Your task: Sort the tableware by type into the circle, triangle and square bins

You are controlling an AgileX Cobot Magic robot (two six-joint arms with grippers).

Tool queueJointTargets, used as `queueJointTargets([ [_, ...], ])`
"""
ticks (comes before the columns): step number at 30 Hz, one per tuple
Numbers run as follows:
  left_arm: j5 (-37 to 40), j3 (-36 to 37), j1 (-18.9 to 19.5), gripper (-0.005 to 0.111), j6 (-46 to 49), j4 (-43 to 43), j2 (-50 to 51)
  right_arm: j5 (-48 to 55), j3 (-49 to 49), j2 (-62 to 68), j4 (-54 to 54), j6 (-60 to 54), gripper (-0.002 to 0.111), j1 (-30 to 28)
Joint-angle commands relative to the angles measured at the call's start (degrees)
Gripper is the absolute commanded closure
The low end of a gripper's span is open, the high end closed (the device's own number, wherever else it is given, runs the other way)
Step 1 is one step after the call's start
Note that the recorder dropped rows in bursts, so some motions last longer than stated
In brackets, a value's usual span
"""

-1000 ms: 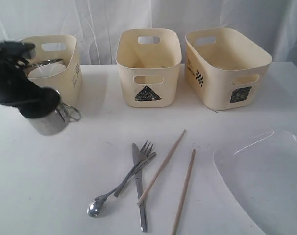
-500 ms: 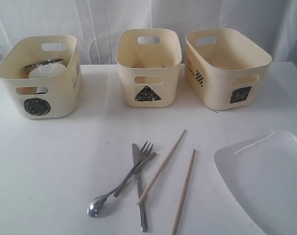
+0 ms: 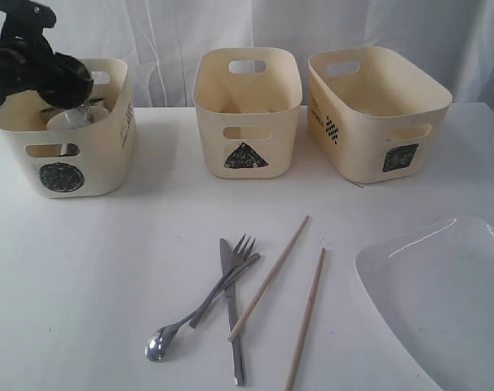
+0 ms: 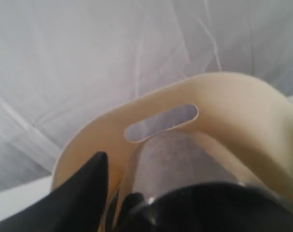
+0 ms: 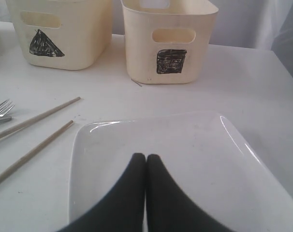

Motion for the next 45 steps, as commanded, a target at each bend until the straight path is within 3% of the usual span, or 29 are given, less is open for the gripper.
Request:
queueJointTargets([
  [1,16.0,-5.6,0.2,0.039,-5.8,-0.7,-0.5,-0.1,0.1,-0.4,-0.4,-0.2,0.108,0.2],
  [6,31.4,-9.5,0.2,0.038,-7.5,-0.7,-5.3,-0.1,0.1,-0.4,-0.4,-0.2,0.108,0.2],
  [12,37.9,-9.7,0.2,0.038,-7.5,-0.2,-15.2,-0.1,0.1,-0.4,-0.4,-0.2,0.108,0.2],
  [14,44.0,-9.7,0.2,0.041,-8.5,-0.2,-18.6,-0.1,0.1,-0.4,-0.4,-0.2,0.108,0.2],
  [16,49.9,-9.3,0.2,0.052,-9.9,0.0,-21.6,-0.1,0.1,-0.4,-0.4,-0.2,0.108,0.2],
  [20,56.4,-6.8,0.2,0.097,-13.0,3.1,-28.0,-0.1,0.1,-0.4,-0.4,-0.2,0.108,0.2],
  [21,56.4,-5.7,0.2,0.106,-14.1,3.8,-29.7,-0.1,0.1,-0.4,-0.4,-0.2,0.108,0.2],
  [27,52.6,4.1,0.2,0.106,-21.7,7.1,-38.9,-0.1,0.1,-0.4,-0.4,-0.2,0.108,0.2],
  [40,26.2,44.4,0.2,0.106,-28.0,7.7,-72.7,-0.1,0.1,-0.4,-0.4,-0.2,0.108,0.2],
  [45,21.7,53.1,0.2,0.106,-27.7,9.2,-88.0,-0.1,0.1,-0.4,-0.4,-0.2,0.108,0.2],
])
